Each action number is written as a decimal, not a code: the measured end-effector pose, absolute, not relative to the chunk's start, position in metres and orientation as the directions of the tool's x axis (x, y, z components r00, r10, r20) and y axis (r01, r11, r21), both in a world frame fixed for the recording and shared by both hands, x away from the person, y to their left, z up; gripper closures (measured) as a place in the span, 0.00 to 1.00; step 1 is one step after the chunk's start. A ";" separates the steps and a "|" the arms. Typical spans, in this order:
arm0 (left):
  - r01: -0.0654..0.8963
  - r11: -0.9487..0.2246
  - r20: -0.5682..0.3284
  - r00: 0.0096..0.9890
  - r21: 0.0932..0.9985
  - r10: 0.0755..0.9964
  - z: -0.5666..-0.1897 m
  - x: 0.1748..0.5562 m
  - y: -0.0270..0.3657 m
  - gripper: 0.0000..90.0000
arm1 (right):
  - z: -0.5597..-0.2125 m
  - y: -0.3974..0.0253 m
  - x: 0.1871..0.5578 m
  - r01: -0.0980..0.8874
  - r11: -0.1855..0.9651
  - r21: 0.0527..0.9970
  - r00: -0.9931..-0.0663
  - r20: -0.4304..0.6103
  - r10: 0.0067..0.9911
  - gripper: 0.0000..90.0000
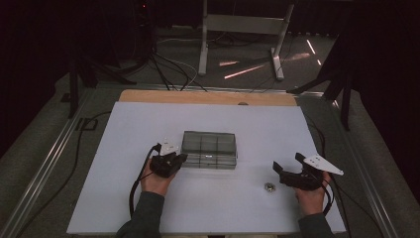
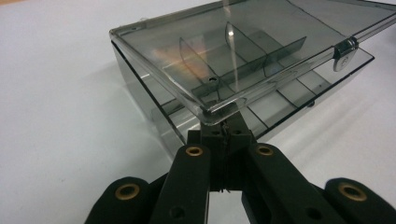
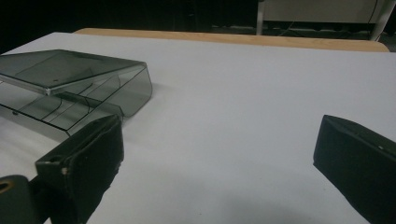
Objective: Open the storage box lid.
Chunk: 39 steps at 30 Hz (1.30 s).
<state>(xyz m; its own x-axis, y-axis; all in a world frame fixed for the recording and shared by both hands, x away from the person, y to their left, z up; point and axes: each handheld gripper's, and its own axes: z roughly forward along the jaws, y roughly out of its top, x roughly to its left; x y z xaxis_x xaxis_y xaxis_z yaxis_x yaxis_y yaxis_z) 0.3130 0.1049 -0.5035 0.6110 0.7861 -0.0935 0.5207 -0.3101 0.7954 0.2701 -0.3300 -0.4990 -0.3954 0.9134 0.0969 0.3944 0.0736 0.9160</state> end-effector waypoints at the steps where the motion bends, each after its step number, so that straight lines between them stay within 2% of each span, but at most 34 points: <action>1: 0.518 -0.307 -0.095 0.611 0.798 0.786 -0.503 0.314 0.104 1.00 | -0.499 -0.330 0.270 0.395 0.073 0.916 -0.396 0.097 0.913 0.02; 31: 0.499 -0.286 -0.090 0.602 0.818 0.793 -0.493 0.324 0.098 1.00 | -0.499 -0.326 0.271 0.391 0.082 0.917 -0.412 0.095 0.906 0.02; 39: 0.494 -0.269 -0.095 0.595 0.827 0.798 -0.486 0.329 0.098 1.00 | -0.486 -0.322 0.276 0.362 0.019 0.932 -0.449 0.156 0.880 0.02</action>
